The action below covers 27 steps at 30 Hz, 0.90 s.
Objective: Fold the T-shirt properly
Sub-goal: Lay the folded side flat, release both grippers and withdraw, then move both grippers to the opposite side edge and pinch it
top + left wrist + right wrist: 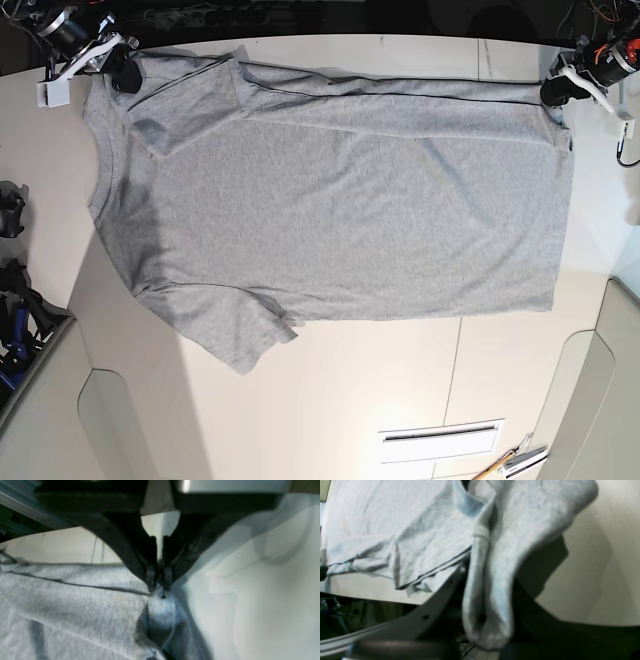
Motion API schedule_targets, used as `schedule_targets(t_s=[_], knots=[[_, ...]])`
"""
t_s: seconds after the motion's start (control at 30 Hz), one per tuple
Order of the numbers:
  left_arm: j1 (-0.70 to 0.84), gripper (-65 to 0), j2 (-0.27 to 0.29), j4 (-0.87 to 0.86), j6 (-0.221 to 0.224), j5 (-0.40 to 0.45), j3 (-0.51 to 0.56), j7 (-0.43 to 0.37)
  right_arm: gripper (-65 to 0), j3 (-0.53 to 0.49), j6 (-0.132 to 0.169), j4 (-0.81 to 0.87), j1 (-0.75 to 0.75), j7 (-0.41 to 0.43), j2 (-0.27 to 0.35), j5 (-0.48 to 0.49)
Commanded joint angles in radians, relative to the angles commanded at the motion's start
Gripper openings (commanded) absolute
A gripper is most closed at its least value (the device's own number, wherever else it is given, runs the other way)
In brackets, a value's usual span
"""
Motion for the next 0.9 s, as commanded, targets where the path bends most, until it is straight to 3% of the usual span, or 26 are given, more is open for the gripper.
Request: schedule_targets(t_s=[0.13, 0.17, 0.23, 0.27, 0.43, 0.63, 0.9], knots=[[0.0, -65.0, 0.0, -0.001, 0.0, 0.037, 0.0, 0.0, -65.0, 0.0, -0.003, 0.0, 0.0, 0.0, 0.0, -0.009], [0.0, -63.4, 0.0, -0.001, 0.0, 0.036, 0.0, 0.0, -57.6, 0.0, -0.007, 0.0, 0.0, 0.001, 0.0, -0.01], [0.0, -52.0, 0.0, -0.002, 0.0, 0.036, 0.0, 0.001, -43.6, 0.0, -0.011, 0.0, 0.0, 0.013, 0.0, -0.03], [0.0, -47.4, 0.0, -0.002, 0.0, 0.036, 0.0, 0.005, -39.8, 0.0, -0.011, 0.0, 0.0, 0.021, 0.0, -0.046], [0.0, -33.0, 0.001, -0.002, 0.0, 0.036, -0.021, 0.008, -38.9, 0.037, -0.018, 0.0, 0.0, 0.025, 0.0, -0.053], [0.0, -32.1, 0.013, -0.002, 0.0, -0.026, -0.194, 0.085, -38.9, 0.201, -0.018, 0.0, 0.006, 0.027, 0.001, -0.041], [-0.006, -32.0, 0.005, -0.002, 0.0, -0.035, -0.302, 0.044, -38.9, 0.246, -0.019, 0.0, 0.104, 0.049, 0.063, -0.05]])
